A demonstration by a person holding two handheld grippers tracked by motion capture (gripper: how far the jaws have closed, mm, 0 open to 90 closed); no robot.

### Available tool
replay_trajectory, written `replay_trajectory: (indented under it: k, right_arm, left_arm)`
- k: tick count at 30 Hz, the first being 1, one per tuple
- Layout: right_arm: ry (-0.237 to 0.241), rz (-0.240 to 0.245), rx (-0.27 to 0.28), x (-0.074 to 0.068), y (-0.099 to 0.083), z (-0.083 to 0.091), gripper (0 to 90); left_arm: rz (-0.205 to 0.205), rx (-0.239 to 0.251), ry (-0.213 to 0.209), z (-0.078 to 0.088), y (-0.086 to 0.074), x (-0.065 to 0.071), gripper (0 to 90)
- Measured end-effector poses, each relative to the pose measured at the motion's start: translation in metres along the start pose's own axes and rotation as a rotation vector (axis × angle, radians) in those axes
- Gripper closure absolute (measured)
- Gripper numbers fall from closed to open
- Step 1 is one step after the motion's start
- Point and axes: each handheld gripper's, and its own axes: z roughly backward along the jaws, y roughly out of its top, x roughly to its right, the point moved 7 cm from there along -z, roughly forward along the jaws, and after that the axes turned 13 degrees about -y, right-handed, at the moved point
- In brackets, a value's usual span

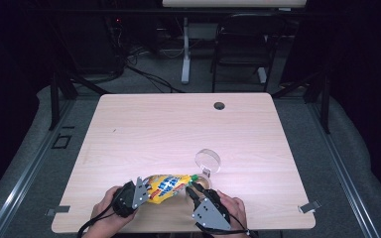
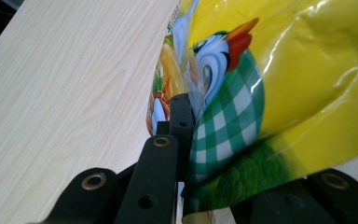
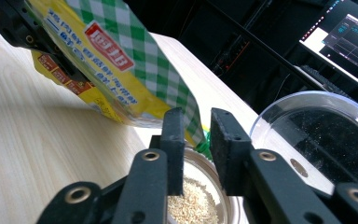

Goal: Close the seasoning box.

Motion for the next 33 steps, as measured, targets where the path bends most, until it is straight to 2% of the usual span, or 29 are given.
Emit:
replay_trajectory:
  k: [4, 8, 9, 10, 25, 29, 30, 32, 33]
  right_arm:
    - [-0.003, -0.004, 0.007, 0.001, 0.0, 0.0, 70.5]
    - [-0.013, -0.017, 0.015, 0.002, 0.001, 0.001, 65.9]
    - [-0.013, -0.019, 0.016, 0.002, 0.001, 0.001, 65.3]
    - [-0.015, -0.02, 0.017, 0.003, 0.001, 0.001, 64.6]
    - [-0.023, -0.043, 0.008, 0.007, -0.002, 0.0, 64.0]
    - [-0.022, -0.046, 0.008, 0.007, -0.002, -0.001, 64.0]
    - [-0.022, -0.048, 0.008, 0.007, -0.003, -0.001, 64.0]
    - [-0.022, -0.047, 0.007, 0.007, -0.003, -0.001, 64.1]
    - [-0.022, -0.047, 0.007, 0.007, -0.003, -0.001, 64.1]
  left_arm:
    - [0.019, 0.011, -0.008, 0.001, -0.001, -0.002, 84.8]
    - [0.064, 0.041, -0.031, 0.002, -0.003, -0.006, 84.8]
    - [0.064, 0.041, -0.031, 0.002, -0.003, -0.006, 84.8]
    - [0.091, 0.063, -0.04, 0.002, -0.005, -0.009, 84.8]
    - [0.191, 0.127, -0.077, 0.005, -0.015, -0.022, 84.4]
    - [0.243, 0.163, -0.09, 0.006, -0.019, -0.028, 84.3]
    - [0.243, 0.163, -0.09, 0.006, -0.019, -0.028, 84.2]
    - [0.286, 0.188, -0.098, 0.006, -0.023, -0.033, 84.2]
    - [0.286, 0.188, -0.098, 0.006, -0.023, -0.033, 84.2]
